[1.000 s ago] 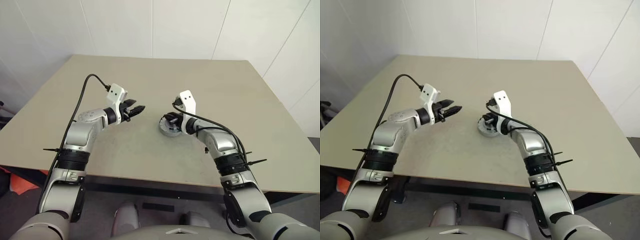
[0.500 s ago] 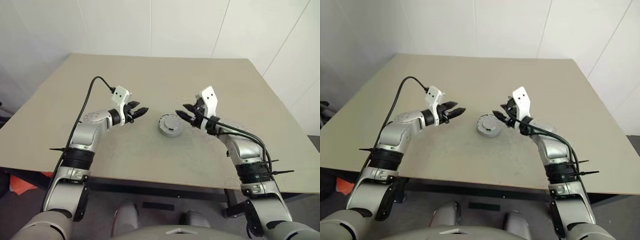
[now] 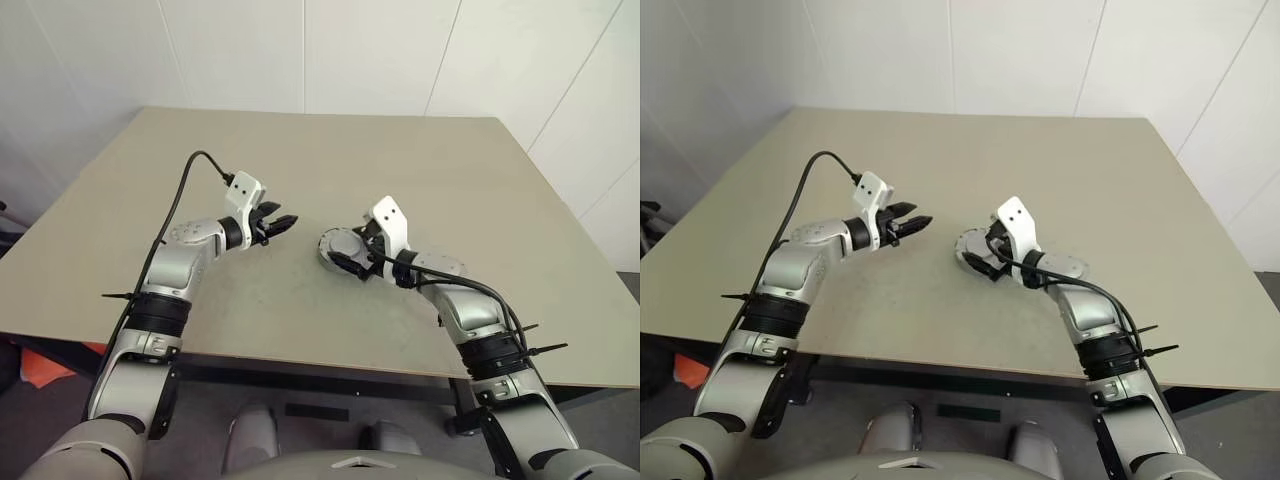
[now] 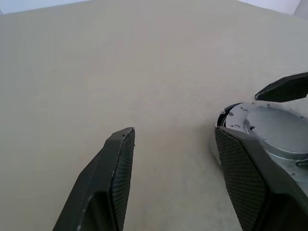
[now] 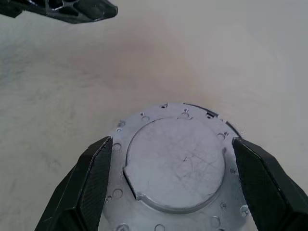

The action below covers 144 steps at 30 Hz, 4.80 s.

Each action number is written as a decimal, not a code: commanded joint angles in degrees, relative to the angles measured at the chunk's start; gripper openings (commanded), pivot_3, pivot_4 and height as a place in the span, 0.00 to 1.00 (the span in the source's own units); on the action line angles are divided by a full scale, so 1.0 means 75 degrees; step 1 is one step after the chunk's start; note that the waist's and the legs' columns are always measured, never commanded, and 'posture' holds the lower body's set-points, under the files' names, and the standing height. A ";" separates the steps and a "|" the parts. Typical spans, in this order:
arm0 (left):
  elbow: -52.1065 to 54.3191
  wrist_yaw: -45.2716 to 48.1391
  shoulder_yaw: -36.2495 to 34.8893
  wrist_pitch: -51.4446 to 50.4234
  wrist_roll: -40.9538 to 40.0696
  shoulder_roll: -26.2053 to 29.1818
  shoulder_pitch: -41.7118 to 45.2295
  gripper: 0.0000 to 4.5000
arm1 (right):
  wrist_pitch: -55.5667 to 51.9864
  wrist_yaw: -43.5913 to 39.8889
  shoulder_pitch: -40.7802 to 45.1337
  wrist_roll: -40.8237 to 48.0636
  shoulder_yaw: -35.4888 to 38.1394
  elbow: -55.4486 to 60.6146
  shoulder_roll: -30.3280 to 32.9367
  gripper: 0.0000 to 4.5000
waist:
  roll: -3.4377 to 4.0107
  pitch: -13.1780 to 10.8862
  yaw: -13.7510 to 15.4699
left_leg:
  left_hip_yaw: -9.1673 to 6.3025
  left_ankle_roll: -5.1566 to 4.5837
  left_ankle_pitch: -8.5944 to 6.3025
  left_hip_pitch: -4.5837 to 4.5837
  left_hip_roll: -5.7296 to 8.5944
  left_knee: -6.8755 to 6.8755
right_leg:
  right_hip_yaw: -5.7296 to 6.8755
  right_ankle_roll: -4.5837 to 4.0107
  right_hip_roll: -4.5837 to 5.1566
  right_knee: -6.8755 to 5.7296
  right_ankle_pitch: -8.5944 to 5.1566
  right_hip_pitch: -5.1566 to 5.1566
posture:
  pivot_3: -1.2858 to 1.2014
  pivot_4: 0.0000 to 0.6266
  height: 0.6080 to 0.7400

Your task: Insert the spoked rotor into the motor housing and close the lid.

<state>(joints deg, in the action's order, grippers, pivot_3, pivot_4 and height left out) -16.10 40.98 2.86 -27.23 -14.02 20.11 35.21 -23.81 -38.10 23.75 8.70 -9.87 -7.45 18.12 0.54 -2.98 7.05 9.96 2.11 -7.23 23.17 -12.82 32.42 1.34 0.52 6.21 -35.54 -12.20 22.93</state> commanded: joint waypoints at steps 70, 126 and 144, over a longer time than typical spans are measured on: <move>0.0352 -0.0158 -0.0143 -0.0250 -0.0089 -0.0038 -0.0191 0.62 | -0.0425 0.0223 0.0364 -0.0654 -0.0402 -0.0932 0.0303 0.69 | -0.0006 0.0005 0.0029 | -0.0001 -0.0006 -0.0004 -0.0016 0.0006 -0.0017 | 0.0004 -0.0001 0.0004 0.0038 -0.0001 -0.0038 | 0.52 0.00 1.00; -0.2906 -0.0026 0.0211 -0.3542 -0.0600 -0.1882 0.1444 0.01 | -0.0900 0.0119 0.0804 -0.0370 0.0194 -0.1620 0.0681 0.69 | -0.0029 0.0022 0.0059 | -0.0021 -0.0052 -0.0034 -0.0186 0.0141 -0.0182 | 0.0020 0.0095 0.0090 0.0355 -0.0057 -0.0269 | 0.52 0.00 1.00; -0.2606 -0.0102 0.0274 -0.3989 -0.0535 -0.1833 0.1275 0.00 | -0.1498 -0.0867 0.0636 0.0258 0.0512 0.0572 0.1647 0.99 | -0.0028 0.0019 0.0105 | -0.0022 -0.0082 -0.0052 -0.0142 0.0167 -0.0190 | 0.0014 0.0124 0.0124 0.0377 -0.0074 -0.0272 | 0.52 0.00 1.00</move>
<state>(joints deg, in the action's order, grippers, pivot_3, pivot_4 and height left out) -33.45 42.11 3.72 -55.47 -19.89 5.97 46.47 -34.30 -43.70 27.72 9.48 -9.50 -6.94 28.41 0.33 -2.84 7.84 9.81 1.49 -7.62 22.21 -11.58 30.99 1.44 1.44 7.13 -32.72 -12.75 20.76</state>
